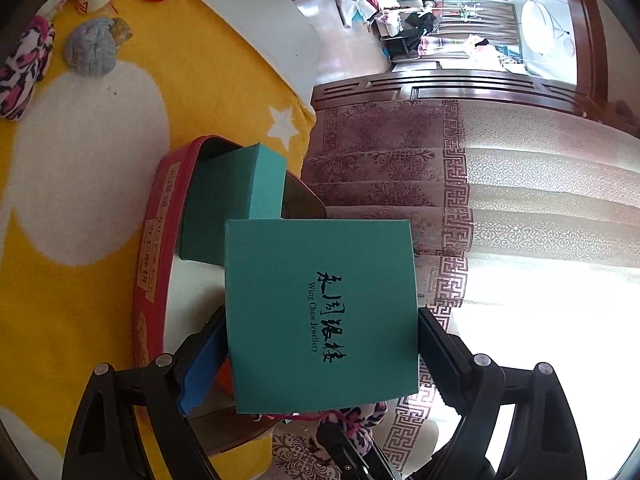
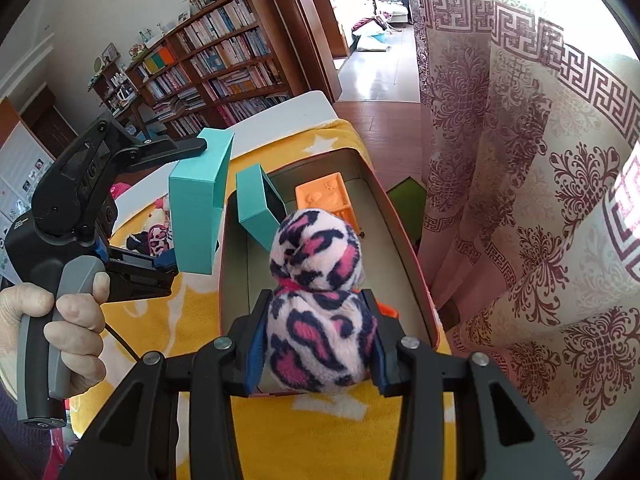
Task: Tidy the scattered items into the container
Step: 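Carry both items to tin and set teal box inside with left gripper, then lower leopard plush into tin, open right gripper while left withdraws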
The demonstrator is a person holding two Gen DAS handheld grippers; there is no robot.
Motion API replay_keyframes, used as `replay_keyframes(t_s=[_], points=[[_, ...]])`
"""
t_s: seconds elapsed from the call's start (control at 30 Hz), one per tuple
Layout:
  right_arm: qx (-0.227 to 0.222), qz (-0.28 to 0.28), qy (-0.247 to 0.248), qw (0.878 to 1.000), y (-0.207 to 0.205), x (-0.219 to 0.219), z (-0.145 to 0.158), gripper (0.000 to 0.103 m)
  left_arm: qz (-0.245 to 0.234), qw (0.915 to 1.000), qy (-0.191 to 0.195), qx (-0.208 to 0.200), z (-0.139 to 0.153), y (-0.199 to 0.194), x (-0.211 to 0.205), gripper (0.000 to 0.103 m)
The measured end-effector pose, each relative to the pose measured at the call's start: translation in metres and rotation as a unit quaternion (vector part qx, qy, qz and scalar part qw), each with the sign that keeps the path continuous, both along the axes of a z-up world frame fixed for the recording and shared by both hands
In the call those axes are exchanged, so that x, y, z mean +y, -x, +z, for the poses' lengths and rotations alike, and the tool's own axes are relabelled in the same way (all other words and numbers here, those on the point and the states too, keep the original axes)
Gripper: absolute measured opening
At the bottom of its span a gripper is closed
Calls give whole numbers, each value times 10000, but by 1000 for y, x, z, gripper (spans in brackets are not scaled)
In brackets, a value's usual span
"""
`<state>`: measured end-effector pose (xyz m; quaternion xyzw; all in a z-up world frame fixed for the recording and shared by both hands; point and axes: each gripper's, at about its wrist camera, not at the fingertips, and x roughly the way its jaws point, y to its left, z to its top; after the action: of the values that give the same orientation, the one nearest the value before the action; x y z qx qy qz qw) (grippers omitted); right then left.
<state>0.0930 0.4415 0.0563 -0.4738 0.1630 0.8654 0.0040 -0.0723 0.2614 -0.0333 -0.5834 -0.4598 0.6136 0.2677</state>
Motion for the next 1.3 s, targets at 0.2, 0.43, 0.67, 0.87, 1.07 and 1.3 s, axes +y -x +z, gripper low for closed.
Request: replay_keyframes(t_s=[0.2, 0.43, 0.67, 0.87, 1.07, 1.3], points=[[-55, 111, 17, 9999, 4, -5, -4, 45, -58, 9998, 69, -189, -12, 0, 3, 102], [-96, 210, 45, 9997, 5, -12, -7, 45, -241, 9980, 547, 181, 8, 1, 2, 102], [-98, 460, 121, 9988, 5, -29, -6, 45, -173, 9945, 983, 307, 18, -9, -24, 102], [-200, 721, 208, 9970, 7, -49, -12, 45, -37, 9935, 1113, 229, 18, -22, -51, 102], [-334, 882, 288, 9951, 23, -67, -25, 46, 200, 9897, 1395, 234, 21, -37, -87, 102], [-247, 758, 46, 9968, 40, -73, -25, 66, 343, 9794, 1940, 452, 31, -53, -120, 102]])
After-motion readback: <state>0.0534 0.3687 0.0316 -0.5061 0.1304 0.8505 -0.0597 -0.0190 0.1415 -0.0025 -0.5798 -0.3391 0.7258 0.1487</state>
